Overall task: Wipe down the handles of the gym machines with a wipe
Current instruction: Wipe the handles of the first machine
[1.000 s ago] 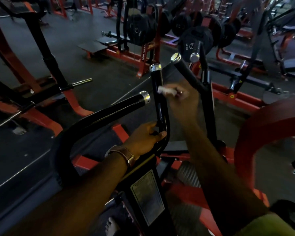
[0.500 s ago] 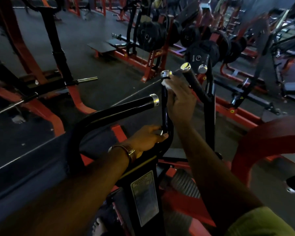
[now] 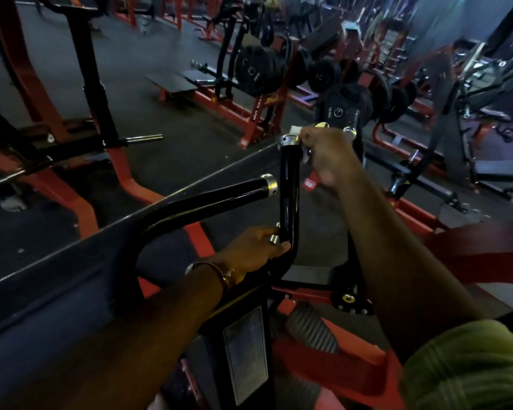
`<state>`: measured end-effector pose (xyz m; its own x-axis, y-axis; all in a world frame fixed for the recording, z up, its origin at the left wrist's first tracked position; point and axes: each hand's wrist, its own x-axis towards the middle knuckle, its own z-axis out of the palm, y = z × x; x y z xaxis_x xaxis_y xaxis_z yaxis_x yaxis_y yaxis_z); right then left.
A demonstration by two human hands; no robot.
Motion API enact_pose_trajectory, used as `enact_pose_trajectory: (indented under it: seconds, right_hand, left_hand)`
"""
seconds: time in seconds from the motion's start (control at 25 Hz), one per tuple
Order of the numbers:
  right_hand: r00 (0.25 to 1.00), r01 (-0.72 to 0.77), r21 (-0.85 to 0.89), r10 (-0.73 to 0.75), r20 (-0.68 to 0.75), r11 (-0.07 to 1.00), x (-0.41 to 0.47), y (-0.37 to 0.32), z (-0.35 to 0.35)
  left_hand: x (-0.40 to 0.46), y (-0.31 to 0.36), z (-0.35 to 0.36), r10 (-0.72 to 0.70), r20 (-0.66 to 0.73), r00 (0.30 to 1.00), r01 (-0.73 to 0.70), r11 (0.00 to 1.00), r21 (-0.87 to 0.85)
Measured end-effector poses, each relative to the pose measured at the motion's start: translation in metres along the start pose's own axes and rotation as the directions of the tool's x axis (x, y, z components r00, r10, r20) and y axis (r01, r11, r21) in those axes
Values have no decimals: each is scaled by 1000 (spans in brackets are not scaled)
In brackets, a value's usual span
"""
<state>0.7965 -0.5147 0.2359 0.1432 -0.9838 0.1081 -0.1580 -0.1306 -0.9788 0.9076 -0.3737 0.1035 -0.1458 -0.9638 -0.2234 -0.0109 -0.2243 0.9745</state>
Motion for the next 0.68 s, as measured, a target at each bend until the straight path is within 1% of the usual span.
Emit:
enact_pose_trajectory:
  seconds: [0.04,0.08,0.12,0.16,0.2,0.24,0.28,0.32,0.36,0.4,0.44,0.48,0.52,0.56,0.6,0.64,0.68]
  right_hand:
    - [996,67,19,-66,-59,998,-9,10,2]
    - [973,197,-86,-205,-110,977,-19,22,4]
    - [916,347,-280,-388,-107,895,-25,29,5]
    - [843,465,-442,-536,-44,767,-25,29,4]
    - [784,551,-543,-616,78,633,-17,22,3]
    - [760,602,-600,-609,228,527,-7,11,1]
    - [767,619,-645,-523,372,449,3,-2,1]
    - [787,611,-686,-398,472,395,13,-12,5]
    - [811,586,-718,-280,514,377,22,-22,9]
    - [854,513,-742,-168,492,432,31,-28,15]
    - [909,353,-723,-34,416,595,35,-31,21]
    - [932,117,-600,121,341,791,35,-31,25]
    - [919,-111,-396,246,309,911,30,-28,25]
    - [902,-267,-168,307,304,949,22,-23,22]
    - [894,-368,62,334,298,928,16,-13,16]
    - [896,-418,267,346,278,868,9,-2,10]
    - [907,-417,420,338,252,806,1,13,8]
  left_hand:
    - [1,-1,-1,7,0,1000,-7,999,32]
    - [1,0,-1,8,8,1000,-8,999,49]
    - [1,1,-2,2,14,1000,-3,999,50]
    - [0,2,-2,-2,19,1000,1,999,45]
    - [0,3,-2,-7,21,1000,6,999,42]
    - [-1,4,-2,-5,25,1000,4,999,41]
    - [-2,4,-2,-3,22,1000,2,999,38]
    - [-2,4,-1,2,20,1000,-3,999,35]
    - [-2,3,-1,6,13,1000,-6,999,36]
    - [-2,3,-1,11,8,1000,-11,999,36]
    - [-2,2,-1,15,4,1000,-15,999,35]
    - [-2,2,-1,20,1,1000,-20,999,35]
    - [-2,1,-1,23,-5,1000,-23,999,43]
    - [-2,1,-2,30,-8,1000,-30,998,59]
    - [-1,0,-2,37,-13,999,-36,996,79]
    - [0,-1,-2,45,-14,999,-43,995,94]
    - [0,0,-2,45,-14,999,-43,994,97]
